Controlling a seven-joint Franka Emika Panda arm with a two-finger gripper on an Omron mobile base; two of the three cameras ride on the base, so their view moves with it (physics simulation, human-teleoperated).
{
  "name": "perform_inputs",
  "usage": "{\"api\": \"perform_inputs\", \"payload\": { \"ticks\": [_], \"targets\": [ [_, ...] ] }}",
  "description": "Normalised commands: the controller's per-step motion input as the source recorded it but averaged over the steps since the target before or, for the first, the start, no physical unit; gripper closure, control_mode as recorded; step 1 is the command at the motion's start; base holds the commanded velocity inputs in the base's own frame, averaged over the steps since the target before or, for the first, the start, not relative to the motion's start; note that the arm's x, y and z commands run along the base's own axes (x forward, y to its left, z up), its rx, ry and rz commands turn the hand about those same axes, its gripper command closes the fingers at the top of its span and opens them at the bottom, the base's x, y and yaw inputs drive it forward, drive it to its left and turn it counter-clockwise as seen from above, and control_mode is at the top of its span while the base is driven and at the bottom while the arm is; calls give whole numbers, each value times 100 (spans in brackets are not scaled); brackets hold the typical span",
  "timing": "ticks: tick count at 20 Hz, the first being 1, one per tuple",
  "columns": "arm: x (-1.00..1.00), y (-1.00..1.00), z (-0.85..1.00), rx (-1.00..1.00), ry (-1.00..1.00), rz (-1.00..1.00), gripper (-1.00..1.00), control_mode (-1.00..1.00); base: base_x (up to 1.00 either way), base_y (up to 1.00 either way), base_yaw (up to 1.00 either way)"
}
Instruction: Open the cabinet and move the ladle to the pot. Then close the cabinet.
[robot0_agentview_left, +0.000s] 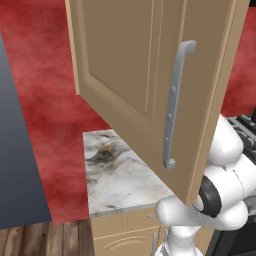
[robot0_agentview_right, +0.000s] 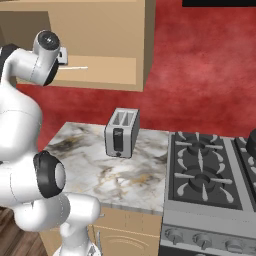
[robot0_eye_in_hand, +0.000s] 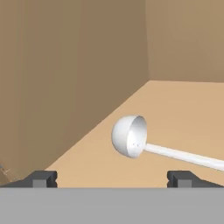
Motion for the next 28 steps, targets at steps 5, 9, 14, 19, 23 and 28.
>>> {"api": "perform_inputs", "payload": {
  "ticks": [5, 9, 14, 19, 23, 28],
  "targets": [
    [30, 11, -6, 0, 0, -1, -100, -100, 0, 0, 0],
    [27, 9, 0, 0, 0, -1, -100, -100, 0, 0, 0],
    [24, 10, -3, 0, 0, 0, -100, -100, 0, 0, 0],
    [15, 14, -8, 0, 0, -1, -100, -100, 0, 0, 0],
    [5, 17, -3, 0, 0, 0, -100, -100, 0, 0, 0],
    [3, 17, -4, 0, 0, 0, 100, -100, 0, 0, 0]
  ]
}}
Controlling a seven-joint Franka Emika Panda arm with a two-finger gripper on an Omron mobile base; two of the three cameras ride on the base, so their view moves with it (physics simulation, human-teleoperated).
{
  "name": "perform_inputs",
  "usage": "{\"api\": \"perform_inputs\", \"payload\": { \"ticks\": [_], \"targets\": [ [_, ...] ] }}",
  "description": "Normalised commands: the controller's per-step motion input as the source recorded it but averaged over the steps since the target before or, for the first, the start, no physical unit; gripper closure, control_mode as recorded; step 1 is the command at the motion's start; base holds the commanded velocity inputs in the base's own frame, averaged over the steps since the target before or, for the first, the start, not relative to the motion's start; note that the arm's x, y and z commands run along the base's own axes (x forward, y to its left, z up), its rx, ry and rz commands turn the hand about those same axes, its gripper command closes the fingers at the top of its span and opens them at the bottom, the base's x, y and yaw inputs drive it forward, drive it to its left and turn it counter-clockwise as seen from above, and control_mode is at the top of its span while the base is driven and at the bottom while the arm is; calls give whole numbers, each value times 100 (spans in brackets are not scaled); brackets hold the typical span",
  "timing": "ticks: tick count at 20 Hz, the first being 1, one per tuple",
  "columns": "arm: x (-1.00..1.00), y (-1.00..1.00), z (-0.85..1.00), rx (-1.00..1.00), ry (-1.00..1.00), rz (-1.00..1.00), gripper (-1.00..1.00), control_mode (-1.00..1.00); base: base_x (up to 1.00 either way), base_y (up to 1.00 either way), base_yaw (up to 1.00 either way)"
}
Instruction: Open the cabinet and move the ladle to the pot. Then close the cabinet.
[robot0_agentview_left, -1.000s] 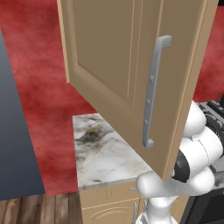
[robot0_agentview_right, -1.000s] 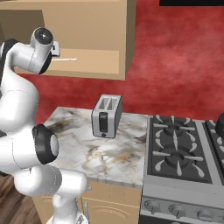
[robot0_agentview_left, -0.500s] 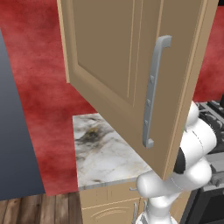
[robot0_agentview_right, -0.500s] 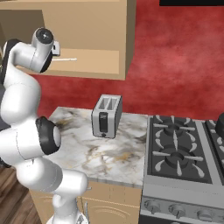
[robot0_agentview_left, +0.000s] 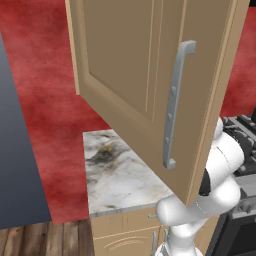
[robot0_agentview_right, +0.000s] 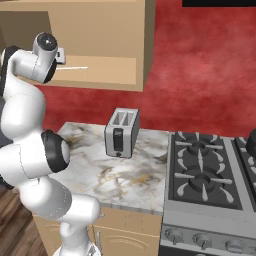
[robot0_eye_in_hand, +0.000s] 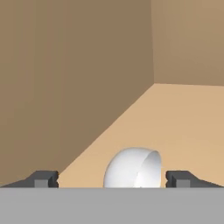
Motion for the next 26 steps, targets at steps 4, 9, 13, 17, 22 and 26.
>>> {"api": "perform_inputs", "payload": {
  "ticks": [4, 9, 13, 17, 22, 26],
  "targets": [
    [16, 18, -13, 0, 0, 0, 100, -100, 0, 0, 0],
    [22, 9, -17, 0, 0, 0, 100, -100, 0, 0, 0],
    [14, 5, -12, 0, 0, 0, 100, -100, 0, 0, 0],
    [-11, 1, 4, 0, 0, 0, 100, -100, 0, 0, 0],
    [-81, -18, 33, 0, -7, -4, 100, -100, 0, 0, 0],
    [-100, -63, 16, 0, -10, -9, 100, -100, 0, 0, 0]
  ]
}}
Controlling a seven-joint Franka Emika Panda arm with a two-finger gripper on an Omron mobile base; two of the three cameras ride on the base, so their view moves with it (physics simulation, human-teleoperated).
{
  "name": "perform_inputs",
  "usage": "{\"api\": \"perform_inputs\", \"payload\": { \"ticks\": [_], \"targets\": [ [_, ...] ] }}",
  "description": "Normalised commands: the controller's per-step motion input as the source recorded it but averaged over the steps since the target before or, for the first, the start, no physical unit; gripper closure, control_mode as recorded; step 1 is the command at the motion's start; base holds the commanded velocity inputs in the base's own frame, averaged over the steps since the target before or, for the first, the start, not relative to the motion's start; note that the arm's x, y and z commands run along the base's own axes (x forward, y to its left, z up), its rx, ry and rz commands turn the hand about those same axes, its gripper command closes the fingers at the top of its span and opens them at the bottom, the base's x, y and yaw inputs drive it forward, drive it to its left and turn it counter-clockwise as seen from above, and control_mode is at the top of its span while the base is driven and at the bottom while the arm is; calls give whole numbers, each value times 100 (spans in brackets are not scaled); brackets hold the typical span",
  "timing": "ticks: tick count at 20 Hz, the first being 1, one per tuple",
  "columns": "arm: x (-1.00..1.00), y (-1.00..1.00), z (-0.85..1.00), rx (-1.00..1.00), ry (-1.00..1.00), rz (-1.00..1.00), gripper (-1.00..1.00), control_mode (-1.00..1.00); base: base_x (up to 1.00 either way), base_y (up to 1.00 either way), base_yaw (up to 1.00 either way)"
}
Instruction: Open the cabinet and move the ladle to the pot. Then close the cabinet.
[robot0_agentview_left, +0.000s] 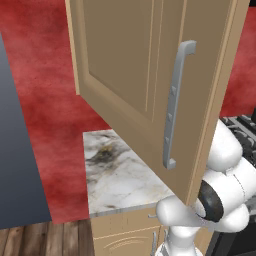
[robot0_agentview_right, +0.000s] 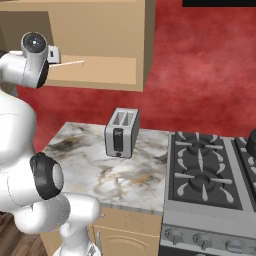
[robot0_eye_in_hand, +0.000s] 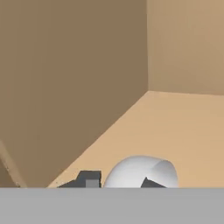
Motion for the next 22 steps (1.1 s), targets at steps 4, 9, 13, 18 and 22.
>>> {"api": "perform_inputs", "payload": {
  "ticks": [4, 9, 13, 18, 22],
  "targets": [
    [-100, -89, 31, 0, -4, -7, 100, -100, 0, 0, 0],
    [-100, -92, 62, 0, 3, -4, 100, -100, 0, 0, 0],
    [-100, -79, 62, -2, 13, -6, 100, -100, 0, 0, 0],
    [-79, -70, 13, -11, 12, -8, 100, -100, 0, 0, 0],
    [-31, -52, -16, -13, 10, -4, 100, -100, 0, 0, 0]
  ]
}}
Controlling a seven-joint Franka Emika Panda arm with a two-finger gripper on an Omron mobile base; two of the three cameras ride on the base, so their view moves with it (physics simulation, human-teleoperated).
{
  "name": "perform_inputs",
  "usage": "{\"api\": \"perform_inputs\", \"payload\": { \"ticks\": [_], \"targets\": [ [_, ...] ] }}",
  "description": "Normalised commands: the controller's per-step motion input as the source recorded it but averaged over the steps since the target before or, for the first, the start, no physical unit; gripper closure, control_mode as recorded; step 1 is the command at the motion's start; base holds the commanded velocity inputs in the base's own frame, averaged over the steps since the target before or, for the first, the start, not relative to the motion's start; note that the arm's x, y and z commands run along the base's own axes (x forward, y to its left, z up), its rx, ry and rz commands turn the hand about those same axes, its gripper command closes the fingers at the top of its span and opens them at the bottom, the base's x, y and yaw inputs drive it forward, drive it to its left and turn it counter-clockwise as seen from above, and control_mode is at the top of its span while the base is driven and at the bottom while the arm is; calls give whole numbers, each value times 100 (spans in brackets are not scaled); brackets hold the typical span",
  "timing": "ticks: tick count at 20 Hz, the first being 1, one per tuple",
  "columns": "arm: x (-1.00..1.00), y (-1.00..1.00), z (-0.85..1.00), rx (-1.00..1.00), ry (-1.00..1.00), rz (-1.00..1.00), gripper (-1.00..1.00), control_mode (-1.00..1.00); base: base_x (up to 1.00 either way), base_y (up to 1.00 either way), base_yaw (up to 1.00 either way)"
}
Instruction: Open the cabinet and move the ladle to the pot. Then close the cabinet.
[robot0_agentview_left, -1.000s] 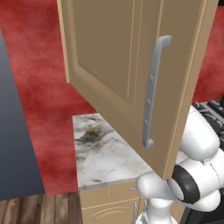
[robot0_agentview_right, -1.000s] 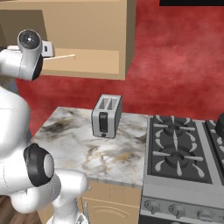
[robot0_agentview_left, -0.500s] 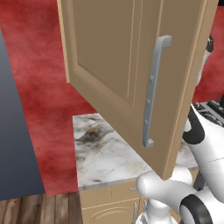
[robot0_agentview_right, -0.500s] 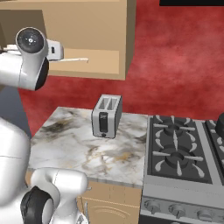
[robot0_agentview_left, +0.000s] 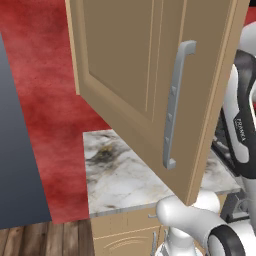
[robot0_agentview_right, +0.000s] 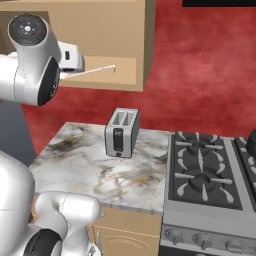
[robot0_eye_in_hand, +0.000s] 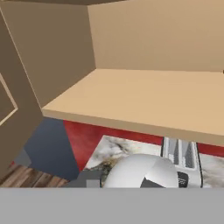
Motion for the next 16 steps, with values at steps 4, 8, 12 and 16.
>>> {"api": "perform_inputs", "payload": {
  "ticks": [4, 8, 12, 16],
  "targets": [
    [-10, -39, -37, -11, 4, -2, 100, -100, 0, 0, 0],
    [2, -12, -54, -9, 0, 0, 100, -100, 0, 0, 0],
    [0, -18, -33, -4, 0, 0, 100, -100, 0, 0, 0],
    [-3, -6, -12, 0, 0, -2, 100, 100, -8, -2, -2]
  ]
}}
